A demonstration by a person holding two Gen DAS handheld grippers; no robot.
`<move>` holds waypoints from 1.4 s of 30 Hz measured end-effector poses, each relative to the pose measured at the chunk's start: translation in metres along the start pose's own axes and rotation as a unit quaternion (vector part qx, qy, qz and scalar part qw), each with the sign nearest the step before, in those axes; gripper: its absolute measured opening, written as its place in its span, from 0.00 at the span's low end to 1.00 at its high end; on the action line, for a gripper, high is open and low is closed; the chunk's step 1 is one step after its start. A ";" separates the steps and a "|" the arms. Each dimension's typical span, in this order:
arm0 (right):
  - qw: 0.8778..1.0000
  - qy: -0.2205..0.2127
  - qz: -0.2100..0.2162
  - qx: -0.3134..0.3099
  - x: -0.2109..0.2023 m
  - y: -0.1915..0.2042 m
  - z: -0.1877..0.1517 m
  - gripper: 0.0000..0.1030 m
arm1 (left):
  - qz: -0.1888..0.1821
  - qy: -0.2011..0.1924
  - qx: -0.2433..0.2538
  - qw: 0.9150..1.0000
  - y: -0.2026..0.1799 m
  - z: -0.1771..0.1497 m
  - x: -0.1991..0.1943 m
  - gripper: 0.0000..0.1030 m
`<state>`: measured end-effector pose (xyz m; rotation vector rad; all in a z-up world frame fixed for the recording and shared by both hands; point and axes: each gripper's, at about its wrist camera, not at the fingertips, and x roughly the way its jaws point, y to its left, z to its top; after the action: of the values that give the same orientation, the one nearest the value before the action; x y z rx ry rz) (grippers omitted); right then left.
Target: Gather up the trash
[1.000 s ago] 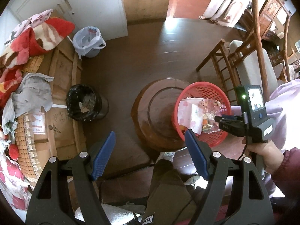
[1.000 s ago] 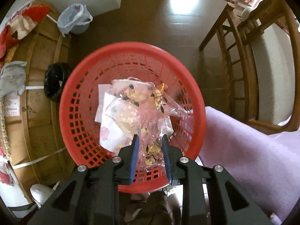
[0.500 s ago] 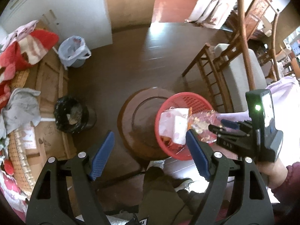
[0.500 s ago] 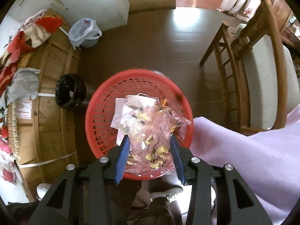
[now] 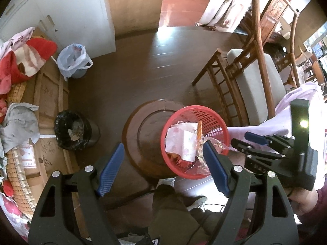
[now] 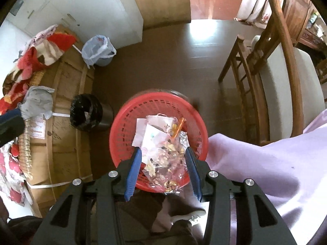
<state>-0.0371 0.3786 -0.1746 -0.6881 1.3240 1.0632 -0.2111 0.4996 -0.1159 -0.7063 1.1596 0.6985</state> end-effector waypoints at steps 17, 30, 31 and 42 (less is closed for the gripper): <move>0.997 -0.070 -0.033 0.003 -0.142 -0.009 -0.028 0.89 | -0.018 -0.028 0.060 0.998 -0.051 0.006 -0.031 0.78; 0.994 -0.086 -0.042 -0.055 -0.167 -0.008 -0.105 0.93 | 0.055 -0.040 0.028 0.997 -0.086 -0.071 -0.078 0.85; 0.993 -0.092 -0.043 -0.057 -0.170 -0.009 -0.110 0.94 | 0.058 -0.042 0.025 0.997 -0.089 -0.078 -0.081 0.85; 0.990 -0.131 -0.026 -0.037 -0.205 -0.026 -0.144 0.94 | 0.091 -0.070 0.017 0.993 -0.116 -0.122 -0.113 0.87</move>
<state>-0.0580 0.1947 -0.0036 -0.6110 1.0401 1.1245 -0.2155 0.3199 -0.0222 -0.5192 1.1130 0.8662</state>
